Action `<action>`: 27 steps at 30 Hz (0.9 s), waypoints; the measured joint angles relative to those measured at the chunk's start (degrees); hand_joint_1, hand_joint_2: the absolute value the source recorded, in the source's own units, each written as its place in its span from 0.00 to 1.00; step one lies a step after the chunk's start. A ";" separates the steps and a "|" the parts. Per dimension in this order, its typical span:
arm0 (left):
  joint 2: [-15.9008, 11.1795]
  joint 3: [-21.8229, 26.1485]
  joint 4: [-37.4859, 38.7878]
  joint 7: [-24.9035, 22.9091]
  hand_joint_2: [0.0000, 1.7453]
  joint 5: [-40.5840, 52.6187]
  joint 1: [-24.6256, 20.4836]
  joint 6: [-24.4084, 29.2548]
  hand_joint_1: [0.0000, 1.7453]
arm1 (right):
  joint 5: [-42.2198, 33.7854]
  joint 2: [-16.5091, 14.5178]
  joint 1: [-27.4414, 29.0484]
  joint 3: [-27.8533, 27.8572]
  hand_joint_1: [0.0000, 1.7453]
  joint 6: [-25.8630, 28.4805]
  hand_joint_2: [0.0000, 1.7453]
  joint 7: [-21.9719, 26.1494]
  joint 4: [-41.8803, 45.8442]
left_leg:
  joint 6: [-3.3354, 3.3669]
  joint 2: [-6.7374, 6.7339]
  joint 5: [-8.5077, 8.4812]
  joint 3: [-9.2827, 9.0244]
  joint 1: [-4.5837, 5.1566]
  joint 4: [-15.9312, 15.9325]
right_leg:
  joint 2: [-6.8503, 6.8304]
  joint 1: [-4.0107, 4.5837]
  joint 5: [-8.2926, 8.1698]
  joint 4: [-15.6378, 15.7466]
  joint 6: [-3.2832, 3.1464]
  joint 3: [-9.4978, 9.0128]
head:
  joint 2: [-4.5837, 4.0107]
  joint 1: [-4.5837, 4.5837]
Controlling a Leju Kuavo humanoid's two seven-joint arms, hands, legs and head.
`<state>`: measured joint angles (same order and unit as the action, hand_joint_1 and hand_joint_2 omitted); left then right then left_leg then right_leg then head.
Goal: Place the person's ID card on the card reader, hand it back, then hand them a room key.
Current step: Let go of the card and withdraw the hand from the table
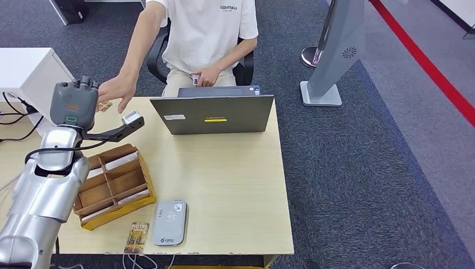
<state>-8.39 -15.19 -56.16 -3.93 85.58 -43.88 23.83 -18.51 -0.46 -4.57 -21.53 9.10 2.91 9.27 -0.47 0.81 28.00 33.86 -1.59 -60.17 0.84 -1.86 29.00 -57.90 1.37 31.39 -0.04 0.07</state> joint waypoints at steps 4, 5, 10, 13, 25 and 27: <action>0.47 0.00 -1.46 0.36 1.00 -1.05 -0.17 0.58 0.00 | -0.02 -0.09 -0.01 0.00 0.00 0.01 1.00 0.33 -0.01 | 0.00 -0.01 0.00 0.00 0.00 0.00 | 0.05 0.00 -0.01 -0.01 -0.01 0.01 | 0.00 0.00; 0.57 0.00 -1.93 0.39 1.00 -1.27 -0.11 0.67 0.00 | -0.05 -0.10 -0.01 0.00 0.00 0.02 1.00 0.39 -0.01 | 0.00 -0.01 0.00 0.01 0.00 0.00 | 0.06 0.00 -0.01 -0.01 -0.01 0.01 | 0.00 -0.01; 1.19 0.00 -3.97 1.78 1.00 -4.00 2.58 0.42 0.00 | -0.26 -0.10 0.43 0.00 0.00 0.31 1.00 -4.13 -0.03 | -0.01 -0.01 0.03 -0.02 0.02 0.01 | 0.04 -0.02 0.01 0.01 0.00 0.01 | 0.00 0.01; 1.69 0.00 -3.77 3.10 1.00 -5.48 6.40 2.89 0.00 | -0.72 -0.10 1.55 0.00 0.00 0.61 1.00 -6.19 -0.08 | -0.02 -0.02 0.03 0.02 0.02 0.02 | 0.04 -0.01 0.01 0.01 0.00 0.04 | 0.00 0.00; -3.30 0.41 -23.42 0.51 1.00 -4.44 26.86 -4.52 0.00 | -4.50 -0.12 3.12 0.98 0.00 3.18 1.00 -5.92 -0.38 | -0.05 -0.12 0.06 0.05 0.02 0.08 | 0.13 -0.01 0.07 0.01 -0.04 0.08 | 0.00 0.00; -4.19 1.28 -28.00 0.45 1.00 -3.51 32.01 -4.04 0.00 | -5.01 -0.13 3.25 1.36 0.00 3.57 1.00 -5.84 -0.42 | -0.06 -0.13 0.11 0.07 0.02 0.09 | 0.12 -0.01 0.10 0.01 -0.07 0.09 | 0.00 -0.01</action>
<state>-12.58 -13.91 -84.16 -3.48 82.07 -11.87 19.79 -23.51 -0.59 -1.31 -20.17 12.68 -2.93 8.86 -0.53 0.68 28.11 33.93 -1.57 -60.08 0.96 -1.87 29.11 -57.88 1.29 31.48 -0.04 0.07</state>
